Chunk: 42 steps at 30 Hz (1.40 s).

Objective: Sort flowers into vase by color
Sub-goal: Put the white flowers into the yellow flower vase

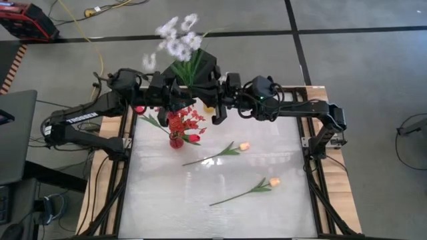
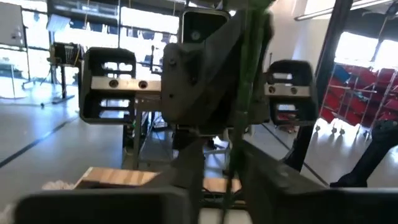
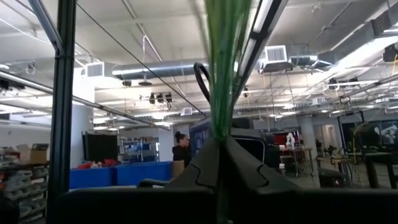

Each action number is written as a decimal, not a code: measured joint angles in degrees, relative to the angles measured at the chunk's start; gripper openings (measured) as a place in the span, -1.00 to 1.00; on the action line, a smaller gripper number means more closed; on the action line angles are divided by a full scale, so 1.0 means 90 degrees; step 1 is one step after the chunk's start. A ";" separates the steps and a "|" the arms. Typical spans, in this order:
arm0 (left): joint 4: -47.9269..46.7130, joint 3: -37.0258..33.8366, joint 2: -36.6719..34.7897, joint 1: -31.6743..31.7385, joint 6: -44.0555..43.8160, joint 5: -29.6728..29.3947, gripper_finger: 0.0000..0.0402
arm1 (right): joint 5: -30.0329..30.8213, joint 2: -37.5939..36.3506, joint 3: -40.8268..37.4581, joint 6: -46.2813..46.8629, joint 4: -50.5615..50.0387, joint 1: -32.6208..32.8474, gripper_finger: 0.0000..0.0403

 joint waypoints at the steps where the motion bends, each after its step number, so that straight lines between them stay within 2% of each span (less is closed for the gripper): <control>1: -0.0024 -0.0001 0.0006 -0.0021 0.0021 -0.0004 -0.72 | 0.0002 0.0000 0.0000 -0.0036 -0.0045 -0.0010 -0.77; 3: 0.0011 -0.0002 0.0004 -0.0035 0.0110 0.0006 -0.91 | 0.0007 0.0000 0.0000 -0.0041 -0.0083 -0.0027 -0.73; 4: 0.0017 -0.0002 -0.0002 -0.0035 0.0117 0.0013 -0.95 | 0.0007 0.0000 0.0000 -0.0038 -0.0114 -0.0049 -0.72; 12: -0.0242 -0.0007 -0.0277 -0.0030 0.0155 -0.0249 -0.99 | -0.0204 -0.0146 -0.0005 -0.0172 -0.0928 -0.0180 -0.56; 16: -0.0863 -0.0005 -0.0548 -0.0031 0.0318 -0.0528 -0.99 | -0.0013 -0.0468 -0.0005 -0.0602 -0.1781 -0.0209 -0.31; 20: -0.1365 -0.0002 -0.0676 -0.0030 0.0312 -0.0780 -1.00 | 0.0270 -0.0658 0.0002 -0.0437 -0.2472 -0.0313 0.03; 25: -0.1685 -0.0002 -0.0530 -0.0030 0.0249 -0.0995 -1.00 | 0.0294 -0.0617 0.0397 -0.0282 -0.3417 -0.0431 0.42; 30: -0.1832 -0.0002 -0.0329 -0.0032 0.0190 -0.1114 -1.00 | 0.0175 -0.0636 0.0782 -0.0373 -0.4046 -0.0459 0.68; 35: -0.1872 -0.0002 -0.0315 -0.0032 0.0165 -0.1330 -1.00 | -0.0005 -0.0628 0.1047 -0.0376 -0.4422 -0.0474 0.81; 42: -0.1871 -0.0024 -0.0215 -0.0289 0.0101 -0.1509 -1.00 | 0.0001 -0.0514 0.1044 -0.0122 -0.4456 -0.0519 0.83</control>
